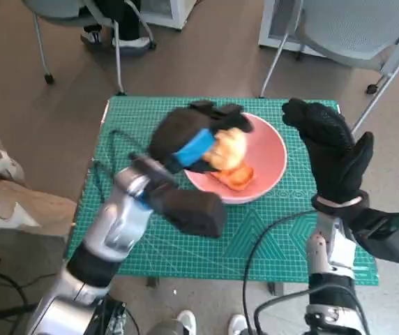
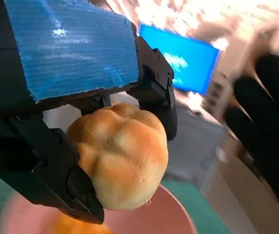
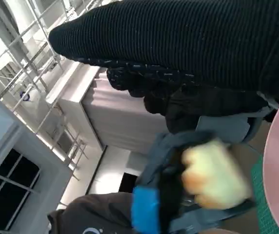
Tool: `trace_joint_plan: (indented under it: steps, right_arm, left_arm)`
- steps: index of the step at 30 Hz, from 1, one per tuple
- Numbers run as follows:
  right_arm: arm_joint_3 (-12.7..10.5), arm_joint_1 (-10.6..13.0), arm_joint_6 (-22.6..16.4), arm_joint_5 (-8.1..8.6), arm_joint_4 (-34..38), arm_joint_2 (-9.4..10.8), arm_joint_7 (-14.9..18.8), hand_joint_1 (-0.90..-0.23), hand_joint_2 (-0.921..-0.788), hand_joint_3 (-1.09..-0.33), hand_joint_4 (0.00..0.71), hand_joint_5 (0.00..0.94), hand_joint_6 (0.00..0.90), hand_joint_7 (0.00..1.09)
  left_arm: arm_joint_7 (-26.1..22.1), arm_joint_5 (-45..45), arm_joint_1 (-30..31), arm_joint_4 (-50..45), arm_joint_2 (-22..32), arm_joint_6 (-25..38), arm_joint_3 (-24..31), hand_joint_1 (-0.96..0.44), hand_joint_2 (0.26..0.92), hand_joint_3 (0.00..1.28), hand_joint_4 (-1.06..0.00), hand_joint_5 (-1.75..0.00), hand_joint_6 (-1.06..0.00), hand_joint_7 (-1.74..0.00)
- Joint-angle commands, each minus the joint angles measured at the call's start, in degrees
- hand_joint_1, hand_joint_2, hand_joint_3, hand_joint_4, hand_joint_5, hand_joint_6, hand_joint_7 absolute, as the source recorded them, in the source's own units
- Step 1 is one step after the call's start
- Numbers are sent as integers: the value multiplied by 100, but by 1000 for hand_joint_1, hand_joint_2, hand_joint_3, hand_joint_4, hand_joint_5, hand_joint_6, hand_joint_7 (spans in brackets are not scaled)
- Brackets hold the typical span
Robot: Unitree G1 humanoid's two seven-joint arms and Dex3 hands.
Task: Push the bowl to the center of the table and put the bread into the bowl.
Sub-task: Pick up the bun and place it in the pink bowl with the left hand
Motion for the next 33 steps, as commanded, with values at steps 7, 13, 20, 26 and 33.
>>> trace_joint_plan:
  steps: [7, 13, 20, 26, 33]
  right_arm:
    - [-63, 222, 45, 90, -52, -43, 20, -646, -921, -751, 234, 2, 97, 500]
    - [-88, 208, 38, 111, -52, -61, -12, -645, -921, -744, 236, 3, 104, 491]
    - [-97, 170, -8, 91, -26, -56, -45, -644, -921, -741, 237, 3, 109, 482]
    - [-83, 128, -85, 43, 27, -23, -82, -639, -921, -744, 236, 2, 109, 475]
    - [-48, 68, -128, 0, 74, -22, -110, -625, -921, -751, 234, 1, 108, 471]
  left_arm:
    - [-75, -595, -376, 1189, -230, -793, 150, -161, 880, 147, -415, -606, -404, -909]
    - [-430, -726, -415, 1309, -166, -783, 141, -285, 877, 19, -116, -53, -294, -158]
    - [-477, -627, -465, 1399, -52, -969, 107, -439, 862, 2, -11, -4, -230, -45]
    - [-242, -423, -496, 1568, 25, -1194, 72, -547, 861, 3, 0, 0, -205, -21]
    - [79, -389, -512, 1812, 88, -1464, 152, -654, 912, 66, 1, 1, -187, -9]
